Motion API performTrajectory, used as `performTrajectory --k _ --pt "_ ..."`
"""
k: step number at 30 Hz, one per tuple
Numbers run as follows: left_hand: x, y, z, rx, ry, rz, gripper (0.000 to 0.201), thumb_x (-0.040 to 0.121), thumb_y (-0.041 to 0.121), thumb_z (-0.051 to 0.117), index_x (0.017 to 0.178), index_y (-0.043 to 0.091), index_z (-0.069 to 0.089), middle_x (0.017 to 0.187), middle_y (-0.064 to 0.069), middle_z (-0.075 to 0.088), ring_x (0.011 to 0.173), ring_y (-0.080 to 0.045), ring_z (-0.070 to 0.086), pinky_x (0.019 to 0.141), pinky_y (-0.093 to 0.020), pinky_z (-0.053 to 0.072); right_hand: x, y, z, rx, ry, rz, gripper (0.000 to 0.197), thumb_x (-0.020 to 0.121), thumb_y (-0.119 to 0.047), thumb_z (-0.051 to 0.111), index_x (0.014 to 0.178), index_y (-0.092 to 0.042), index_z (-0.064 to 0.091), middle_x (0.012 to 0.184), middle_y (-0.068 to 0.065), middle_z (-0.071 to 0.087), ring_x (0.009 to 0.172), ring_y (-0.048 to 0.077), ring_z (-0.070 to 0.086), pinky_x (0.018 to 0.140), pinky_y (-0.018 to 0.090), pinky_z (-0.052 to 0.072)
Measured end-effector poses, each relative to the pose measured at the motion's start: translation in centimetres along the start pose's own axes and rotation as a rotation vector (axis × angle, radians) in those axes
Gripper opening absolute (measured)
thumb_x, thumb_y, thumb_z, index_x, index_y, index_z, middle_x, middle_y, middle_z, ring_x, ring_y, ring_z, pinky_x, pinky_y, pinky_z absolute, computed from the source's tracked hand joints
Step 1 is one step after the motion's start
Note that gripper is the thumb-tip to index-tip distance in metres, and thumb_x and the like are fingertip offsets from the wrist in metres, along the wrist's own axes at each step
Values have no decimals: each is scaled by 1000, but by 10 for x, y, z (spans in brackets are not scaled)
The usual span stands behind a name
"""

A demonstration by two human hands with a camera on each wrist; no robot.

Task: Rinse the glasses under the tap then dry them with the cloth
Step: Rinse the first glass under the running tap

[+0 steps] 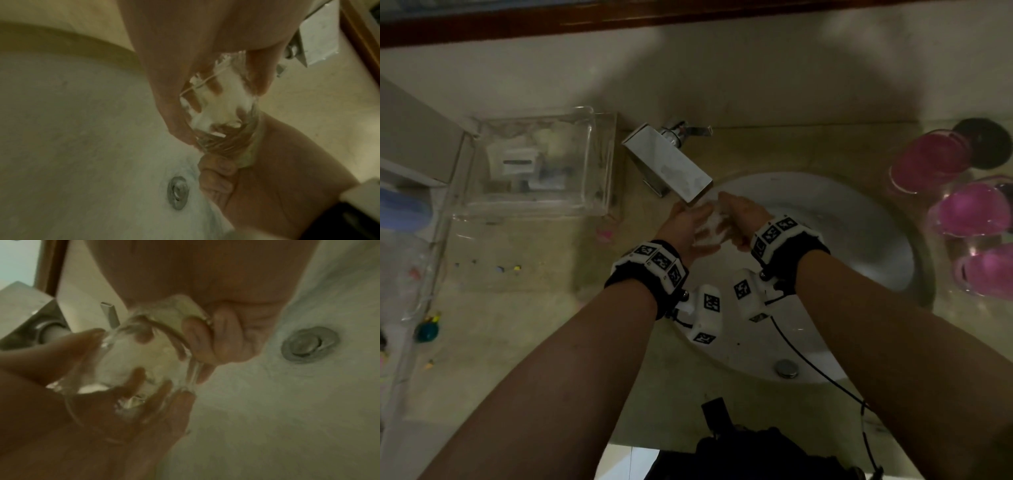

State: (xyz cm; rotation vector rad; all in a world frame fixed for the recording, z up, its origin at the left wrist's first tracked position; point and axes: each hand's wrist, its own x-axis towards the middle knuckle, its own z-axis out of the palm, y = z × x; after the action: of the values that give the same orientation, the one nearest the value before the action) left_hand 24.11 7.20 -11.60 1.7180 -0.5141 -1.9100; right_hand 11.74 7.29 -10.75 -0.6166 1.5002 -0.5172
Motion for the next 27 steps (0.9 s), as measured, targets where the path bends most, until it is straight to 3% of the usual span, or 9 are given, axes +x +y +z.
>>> performTrajectory --k 2,5,10,12,15,18,20,23,27 --pt "-3 1 2 -31 3 -79 45 91 45 56 129 21 54 125 -10 59 105 -30 60 68 -37 53 -3 -2 1 25 4 -85 17 99 -29 43 94 -15 52 73 3 50 45 10 44 33 13 31" --pt "-4 0 2 -2 -22 -89 47 95 46 50 131 17 55 130 -14 59 110 -30 61 69 -34 53 -1 2 -1 44 -14 -120 16 99 -18 41 86 -24 48 79 -7 44 62 7 42 54 19 38" --pt "-1 2 -1 70 -7 42 27 93 26 63 116 35 52 119 -5 61 105 -27 60 67 -38 53 -1 1 -5 24 18 76 43 93 -54 43 71 -18 52 59 3 49 44 15 36 42 16 29" --pt "-4 0 0 46 -29 33 17 95 25 60 106 36 53 107 -4 62 94 -24 61 70 -38 53 0 1 -5 6 8 63 40 94 -51 45 73 -17 52 62 4 50 43 14 36 41 14 29" --pt "-8 1 3 -2 -2 -36 12 100 32 49 93 23 56 89 -4 60 77 -21 60 69 -34 52 -2 1 -4 1 -13 -77 18 97 -29 45 92 -15 55 72 -1 49 52 11 42 44 18 35" --pt "-11 2 5 -44 -29 -77 35 93 40 56 119 16 59 113 -11 63 93 -24 64 73 -32 54 -6 -1 -1 -31 -25 -96 29 99 -18 42 122 -4 53 82 -10 43 67 10 43 57 23 40" --pt "-12 3 5 -19 -8 -40 37 93 37 59 126 22 53 115 -7 61 93 -24 63 69 -35 55 -4 1 -4 -111 -48 -106 24 99 -24 45 109 -6 59 84 -4 47 66 13 43 49 21 38" --pt "-10 3 3 80 15 76 33 93 19 63 118 32 48 106 4 60 101 -22 58 83 -44 53 -8 0 -7 -32 -12 115 45 91 -57 47 74 -16 57 60 4 47 50 16 39 49 22 32" --pt "-10 0 7 24 18 16 17 95 33 59 110 34 53 115 -3 60 104 -26 60 75 -40 54 -3 4 -4 -8 -17 47 35 92 -52 46 85 -19 54 73 6 55 50 16 42 48 19 33"
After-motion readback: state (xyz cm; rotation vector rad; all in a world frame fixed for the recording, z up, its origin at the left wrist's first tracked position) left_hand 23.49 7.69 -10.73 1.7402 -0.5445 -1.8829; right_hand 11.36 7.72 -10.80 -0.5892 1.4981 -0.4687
